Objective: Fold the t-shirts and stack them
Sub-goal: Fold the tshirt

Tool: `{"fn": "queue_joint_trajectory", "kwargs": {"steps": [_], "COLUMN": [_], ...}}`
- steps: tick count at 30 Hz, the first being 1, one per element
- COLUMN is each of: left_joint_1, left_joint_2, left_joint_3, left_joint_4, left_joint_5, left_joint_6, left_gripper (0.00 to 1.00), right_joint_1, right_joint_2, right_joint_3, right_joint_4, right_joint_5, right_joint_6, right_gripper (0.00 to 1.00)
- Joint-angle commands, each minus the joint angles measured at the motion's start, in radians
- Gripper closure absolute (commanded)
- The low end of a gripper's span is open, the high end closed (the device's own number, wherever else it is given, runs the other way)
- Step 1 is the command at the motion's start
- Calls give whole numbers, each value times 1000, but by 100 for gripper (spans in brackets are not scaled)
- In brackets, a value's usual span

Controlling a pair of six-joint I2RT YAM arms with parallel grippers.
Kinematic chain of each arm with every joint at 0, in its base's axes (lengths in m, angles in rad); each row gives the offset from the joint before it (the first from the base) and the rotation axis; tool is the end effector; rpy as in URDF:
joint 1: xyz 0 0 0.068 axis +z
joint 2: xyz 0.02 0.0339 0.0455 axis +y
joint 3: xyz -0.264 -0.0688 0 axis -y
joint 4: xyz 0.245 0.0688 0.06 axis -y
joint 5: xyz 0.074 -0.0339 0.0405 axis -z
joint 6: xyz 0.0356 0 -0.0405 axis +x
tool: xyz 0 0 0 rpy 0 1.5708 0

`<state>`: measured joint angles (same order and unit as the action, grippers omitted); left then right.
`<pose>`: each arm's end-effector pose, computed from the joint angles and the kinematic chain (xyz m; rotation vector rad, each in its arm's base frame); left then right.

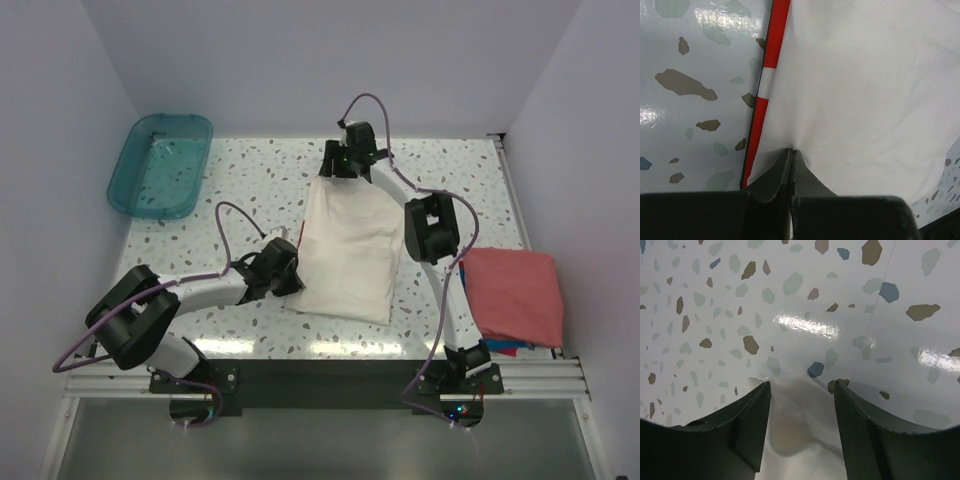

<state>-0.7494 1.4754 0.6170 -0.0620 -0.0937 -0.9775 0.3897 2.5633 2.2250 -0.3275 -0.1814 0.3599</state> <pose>0.1975 -0.1792 0.1430 -0.3353 2.5676 -0.5846 0.5321 0.2255 0.1658 -0.1355 2.2904 0.6019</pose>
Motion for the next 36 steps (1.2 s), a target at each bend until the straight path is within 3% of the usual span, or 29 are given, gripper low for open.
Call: {"fn": "queue_joint_trajectory", "kwargs": {"steps": [1,3,6,8,11,15,24,36], "left_joint_1": [-15,-15,-15,-15,-15,-15,-15,-13], "left_joint_2": [16,14,6,3,-1,-1,-10,-29], "left_joint_3": [-53,-56,-62,-65,-69,-69,-71,-80], "left_joint_4": [-85,-84,-84,-82,-79,-76,-78,-94], "left_joint_5": [-11,-9,-11,-11,-11,-8,-1,-6], "left_joint_6": [-1,-4,-4,-6,-9,-6,-6,3], "left_gripper": [100,100,100,100,100,100,100,100], "right_joint_1": [-26,-26,-28,-28,-26,-6,175,241], "right_joint_2": [-35,-38,-41,-41,-76,-156,-177,-86], "right_joint_3": [51,58,53,51,4,-91,-84,-15], "right_joint_4": [51,42,35,38,76,139,70,64], "right_joint_5": [-3,8,23,23,11,-7,250,471], "right_joint_6": [53,47,47,50,44,-42,-461,-685], "right_gripper": [44,48,65,71,70,61,57,59]}}
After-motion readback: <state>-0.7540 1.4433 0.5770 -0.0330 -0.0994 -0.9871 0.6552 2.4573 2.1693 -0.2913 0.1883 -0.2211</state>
